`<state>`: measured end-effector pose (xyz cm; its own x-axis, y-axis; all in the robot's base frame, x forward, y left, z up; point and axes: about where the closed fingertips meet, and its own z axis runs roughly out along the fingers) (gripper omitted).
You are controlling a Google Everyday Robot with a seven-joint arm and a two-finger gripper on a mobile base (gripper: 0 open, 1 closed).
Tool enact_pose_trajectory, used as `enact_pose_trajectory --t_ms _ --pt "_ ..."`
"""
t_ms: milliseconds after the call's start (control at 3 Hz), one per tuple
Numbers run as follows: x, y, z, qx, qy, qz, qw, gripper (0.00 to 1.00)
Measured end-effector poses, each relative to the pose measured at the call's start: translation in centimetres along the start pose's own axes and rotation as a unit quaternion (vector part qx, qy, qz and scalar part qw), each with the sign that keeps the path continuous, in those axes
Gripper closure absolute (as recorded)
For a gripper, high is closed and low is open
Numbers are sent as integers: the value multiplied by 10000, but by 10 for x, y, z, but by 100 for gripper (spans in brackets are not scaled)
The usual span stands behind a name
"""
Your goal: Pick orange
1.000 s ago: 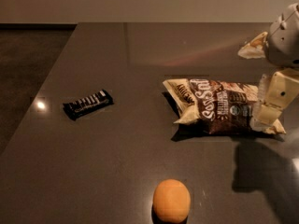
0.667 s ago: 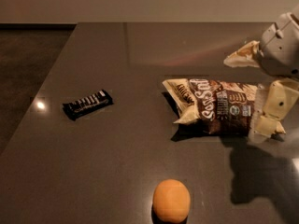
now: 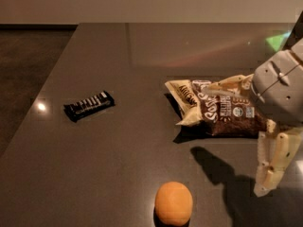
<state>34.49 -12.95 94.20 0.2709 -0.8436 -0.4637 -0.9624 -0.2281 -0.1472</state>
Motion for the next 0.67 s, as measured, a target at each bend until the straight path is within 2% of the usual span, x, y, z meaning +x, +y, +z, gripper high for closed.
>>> enact_pose_trajectory --t_ms 333,667 --pt "-29 32 31 -143 -9 -607 9981 0" --pt "-46 49 54 -306 34 -843 9960 0"
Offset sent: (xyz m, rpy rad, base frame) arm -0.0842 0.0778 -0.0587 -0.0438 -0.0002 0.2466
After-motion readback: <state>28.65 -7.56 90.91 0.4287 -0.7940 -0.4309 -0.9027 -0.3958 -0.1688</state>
